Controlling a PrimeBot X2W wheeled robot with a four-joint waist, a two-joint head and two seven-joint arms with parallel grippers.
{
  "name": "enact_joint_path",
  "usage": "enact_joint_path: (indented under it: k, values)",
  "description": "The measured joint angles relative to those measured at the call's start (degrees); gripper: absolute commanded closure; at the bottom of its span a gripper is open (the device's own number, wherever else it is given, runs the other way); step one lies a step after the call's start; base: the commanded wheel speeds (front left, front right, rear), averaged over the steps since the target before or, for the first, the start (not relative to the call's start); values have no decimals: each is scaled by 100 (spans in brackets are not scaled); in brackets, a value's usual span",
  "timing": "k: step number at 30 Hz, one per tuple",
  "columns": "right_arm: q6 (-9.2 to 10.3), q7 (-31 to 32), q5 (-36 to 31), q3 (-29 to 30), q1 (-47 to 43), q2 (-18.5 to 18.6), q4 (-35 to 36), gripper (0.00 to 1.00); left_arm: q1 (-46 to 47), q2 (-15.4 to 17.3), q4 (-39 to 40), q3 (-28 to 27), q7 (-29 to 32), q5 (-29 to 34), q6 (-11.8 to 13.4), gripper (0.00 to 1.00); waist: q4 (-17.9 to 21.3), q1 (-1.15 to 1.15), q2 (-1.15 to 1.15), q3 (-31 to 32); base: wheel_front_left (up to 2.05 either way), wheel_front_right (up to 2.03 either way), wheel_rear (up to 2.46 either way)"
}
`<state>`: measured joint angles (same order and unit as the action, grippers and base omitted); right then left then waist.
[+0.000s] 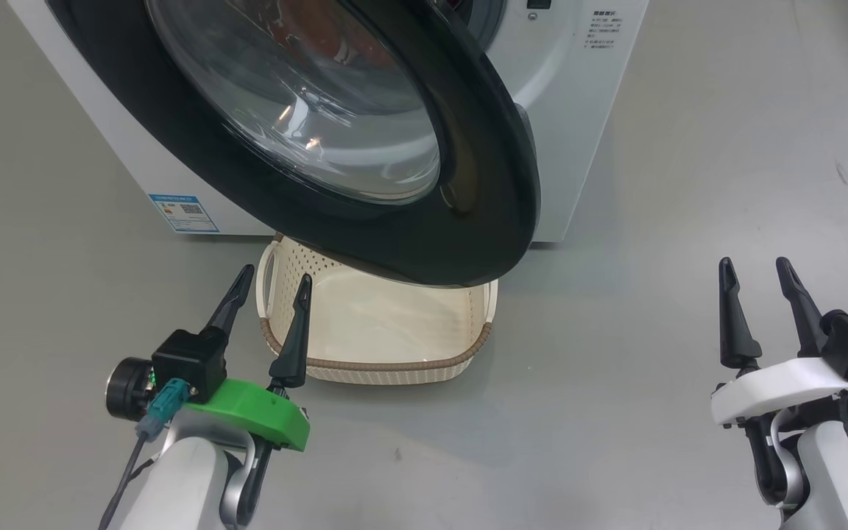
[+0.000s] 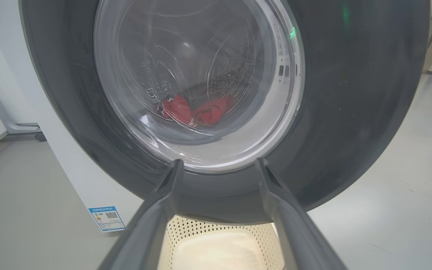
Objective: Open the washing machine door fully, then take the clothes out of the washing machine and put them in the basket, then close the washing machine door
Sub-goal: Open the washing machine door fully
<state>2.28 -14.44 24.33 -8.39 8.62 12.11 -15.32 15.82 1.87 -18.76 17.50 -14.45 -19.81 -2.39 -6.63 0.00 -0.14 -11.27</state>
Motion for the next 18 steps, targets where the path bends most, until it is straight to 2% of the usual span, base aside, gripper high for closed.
enact_joint_path:
  k: [18]
  values:
    - [23, 0, -185, 90, -201, -131, 146, 0, -62, 0, -131, -92, 0, 25, 85, 0, 53, 0, 0, 22, 0, 0, 0]
